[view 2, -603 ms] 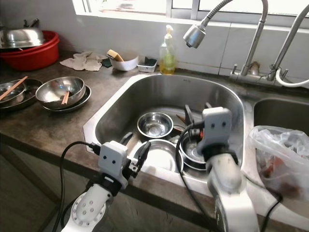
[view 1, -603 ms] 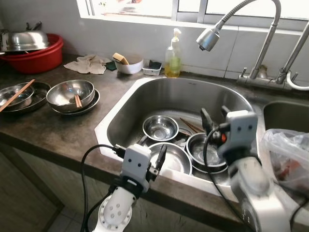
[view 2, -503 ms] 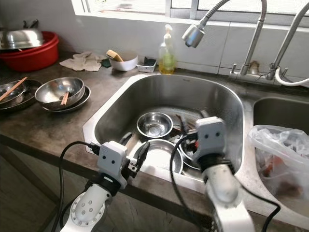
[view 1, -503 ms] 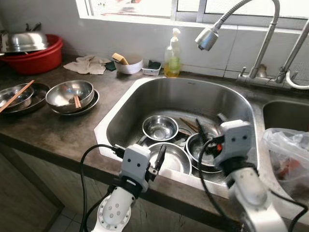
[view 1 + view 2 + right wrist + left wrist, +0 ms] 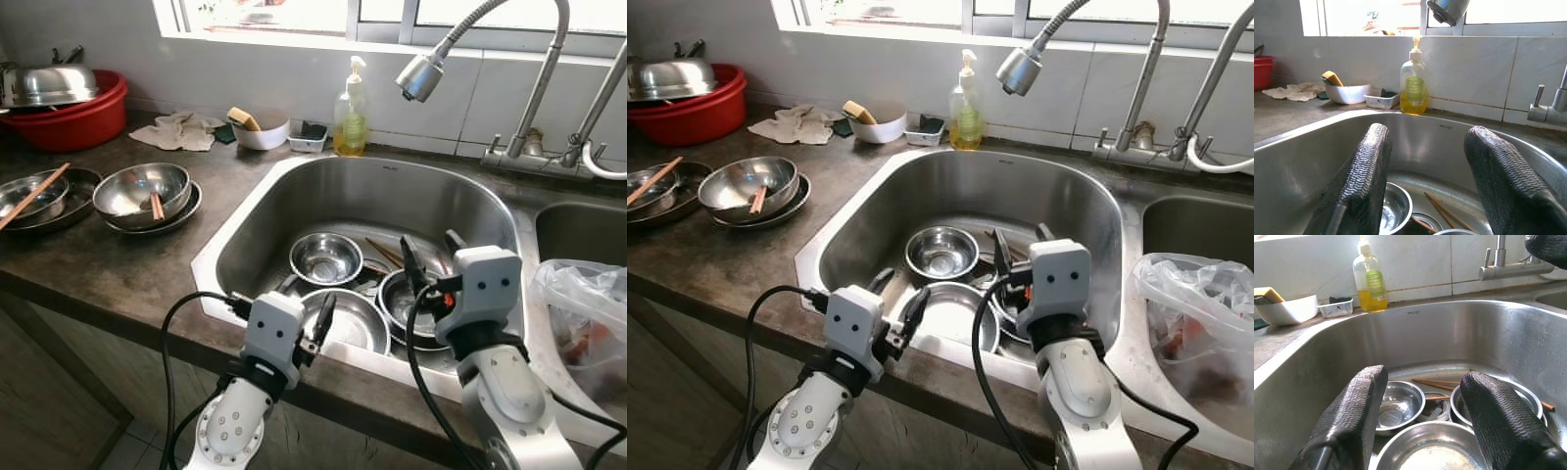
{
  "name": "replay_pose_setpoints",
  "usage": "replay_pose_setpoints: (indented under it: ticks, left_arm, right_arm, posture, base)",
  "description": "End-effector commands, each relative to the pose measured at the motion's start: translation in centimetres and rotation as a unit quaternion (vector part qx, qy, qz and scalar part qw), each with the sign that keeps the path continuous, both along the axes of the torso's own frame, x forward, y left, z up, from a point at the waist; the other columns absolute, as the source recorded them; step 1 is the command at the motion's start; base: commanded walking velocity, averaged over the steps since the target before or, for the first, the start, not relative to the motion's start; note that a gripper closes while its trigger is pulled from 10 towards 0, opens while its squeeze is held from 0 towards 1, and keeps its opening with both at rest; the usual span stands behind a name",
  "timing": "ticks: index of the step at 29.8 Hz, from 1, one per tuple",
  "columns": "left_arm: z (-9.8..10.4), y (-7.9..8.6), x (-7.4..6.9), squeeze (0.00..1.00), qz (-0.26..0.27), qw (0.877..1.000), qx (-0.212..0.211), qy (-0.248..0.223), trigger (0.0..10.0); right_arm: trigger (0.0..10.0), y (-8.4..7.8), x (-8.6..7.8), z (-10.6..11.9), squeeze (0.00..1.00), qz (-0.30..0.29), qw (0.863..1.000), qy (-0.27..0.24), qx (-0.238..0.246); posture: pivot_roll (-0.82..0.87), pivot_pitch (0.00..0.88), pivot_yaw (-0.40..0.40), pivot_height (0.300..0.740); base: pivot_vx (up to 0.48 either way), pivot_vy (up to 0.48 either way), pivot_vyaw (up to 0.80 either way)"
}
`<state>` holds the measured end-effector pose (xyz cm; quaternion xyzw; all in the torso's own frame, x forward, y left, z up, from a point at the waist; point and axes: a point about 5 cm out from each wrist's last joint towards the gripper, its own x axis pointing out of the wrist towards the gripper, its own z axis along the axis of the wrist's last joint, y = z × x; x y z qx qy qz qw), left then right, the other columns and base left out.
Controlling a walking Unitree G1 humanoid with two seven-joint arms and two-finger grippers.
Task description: Kitchen organization
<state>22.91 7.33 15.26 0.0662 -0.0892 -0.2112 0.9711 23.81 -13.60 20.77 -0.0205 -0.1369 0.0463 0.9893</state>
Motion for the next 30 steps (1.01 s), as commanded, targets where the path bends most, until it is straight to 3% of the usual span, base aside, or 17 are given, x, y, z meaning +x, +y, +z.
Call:
replay_pose_setpoints:
  ticks: [1,30]
  left_arm:
    - [0.6,0.1,-0.2,0.0,-0.001,1.0,-0.007,-0.008,10.0]
    - [0.3,-0.2,-0.2,0.0,-0.004,1.0,-0.007,0.0,10.0]
  right_arm:
    - [10.0,0.0,0.2,0.0,0.0,-0.002,1.0,0.005,0.006]
    - [10.0,1.1,0.9,0.3,0.0,0.019,1.0,0.01,0.013]
  posture:
    - [0.09,0.072,0.018,0.74]
    - [0.08,0.079,0.017,0.74]
  base:
    - [0.0,0.251,0.0]
    - [-0.017,0.37,0.0]
